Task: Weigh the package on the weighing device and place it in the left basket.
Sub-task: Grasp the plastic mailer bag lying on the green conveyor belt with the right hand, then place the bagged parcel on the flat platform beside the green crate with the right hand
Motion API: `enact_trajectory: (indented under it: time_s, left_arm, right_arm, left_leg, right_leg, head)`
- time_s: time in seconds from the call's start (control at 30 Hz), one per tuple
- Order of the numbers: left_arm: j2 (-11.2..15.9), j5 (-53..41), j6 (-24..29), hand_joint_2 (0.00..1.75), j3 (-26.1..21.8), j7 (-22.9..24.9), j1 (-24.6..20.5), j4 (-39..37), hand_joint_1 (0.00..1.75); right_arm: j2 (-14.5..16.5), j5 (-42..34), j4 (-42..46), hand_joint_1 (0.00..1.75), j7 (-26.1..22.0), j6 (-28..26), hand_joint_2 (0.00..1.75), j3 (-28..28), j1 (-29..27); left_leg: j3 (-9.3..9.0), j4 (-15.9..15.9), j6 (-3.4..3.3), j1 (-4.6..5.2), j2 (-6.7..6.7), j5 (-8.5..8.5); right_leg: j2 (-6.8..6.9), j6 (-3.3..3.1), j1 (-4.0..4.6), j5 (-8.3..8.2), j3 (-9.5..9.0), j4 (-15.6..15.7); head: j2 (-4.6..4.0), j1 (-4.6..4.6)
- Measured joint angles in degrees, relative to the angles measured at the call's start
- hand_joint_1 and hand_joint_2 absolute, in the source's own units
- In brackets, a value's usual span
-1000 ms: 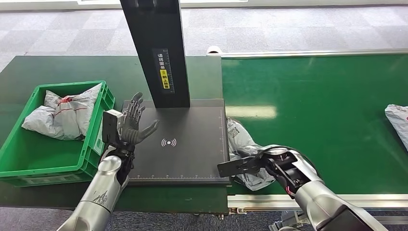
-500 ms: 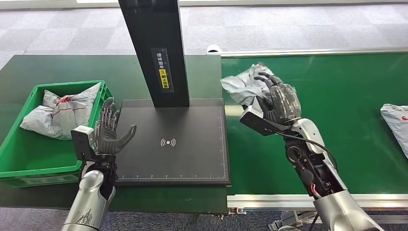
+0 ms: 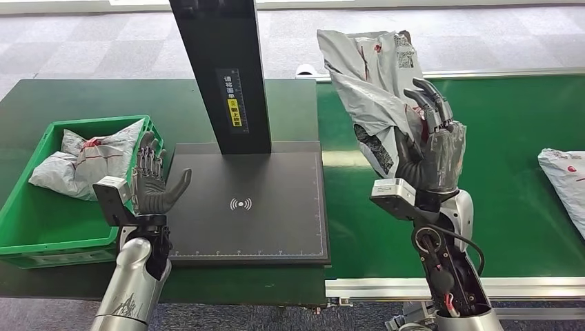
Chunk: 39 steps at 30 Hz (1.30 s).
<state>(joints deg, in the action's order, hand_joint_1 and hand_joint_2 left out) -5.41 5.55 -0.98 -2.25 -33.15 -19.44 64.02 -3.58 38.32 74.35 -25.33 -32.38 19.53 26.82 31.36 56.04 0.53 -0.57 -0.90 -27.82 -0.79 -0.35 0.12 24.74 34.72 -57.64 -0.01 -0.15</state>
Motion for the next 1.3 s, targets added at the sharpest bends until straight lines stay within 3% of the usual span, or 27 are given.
enact_trajectory:
  time_s: [0.47, 0.63, 1.0, 1.3]
  left_arm:
    - [-0.08, 0.00, 0.03, 1.75, 0.00, -0.02, -0.10, 0.00, 0.00]
    - [-0.38, 0.55, 1.06, 1.75, 0.16, -0.79, -0.56, -0.02, 0.00]
    - [-2.04, 2.65, 2.55, 1.75, 3.38, -1.87, -5.70, -2.62, 0.00]
    - [-2.44, 3.34, 2.35, 1.75, 4.43, -0.99, -7.33, -4.75, 0.00]
  right_arm:
    - [0.74, -0.11, 1.20, 1.75, -0.09, -0.02, 1.75, -0.48, -0.74]
    - [2.23, 0.33, -0.54, 1.75, -1.18, 4.45, 1.75, -0.08, -0.48]
    - [12.06, 12.29, -33.73, 1.75, -3.63, 19.44, 1.75, 11.69, 5.43]
    - [15.24, 11.20, -44.30, 1.75, -4.68, 23.06, 1.75, 15.73, 7.18]
  left_leg:
    - [0.00, 0.00, 0.00, 0.00, 0.00, 0.00]
    - [0.01, -0.01, 0.00, 0.00, 0.03, 0.00]
    - [0.03, -0.01, 0.06, -0.04, 0.01, 0.05]
    - [0.12, 0.00, 0.05, 0.00, 0.02, 0.04]
  right_leg:
    - [-0.01, 0.00, -0.01, 0.00, 0.01, 0.00]
    - [-0.03, 0.00, 0.00, 0.00, 0.00, 0.00]
    - [-0.02, -0.05, 0.04, -0.04, 0.02, -0.02]
    - [-0.02, -0.05, 0.00, -0.04, 0.12, -0.01]
  head:
    - [0.01, 0.00]
    - [0.01, 0.00]
    - [0.01, 0.00]
    - [0.01, 0.01]
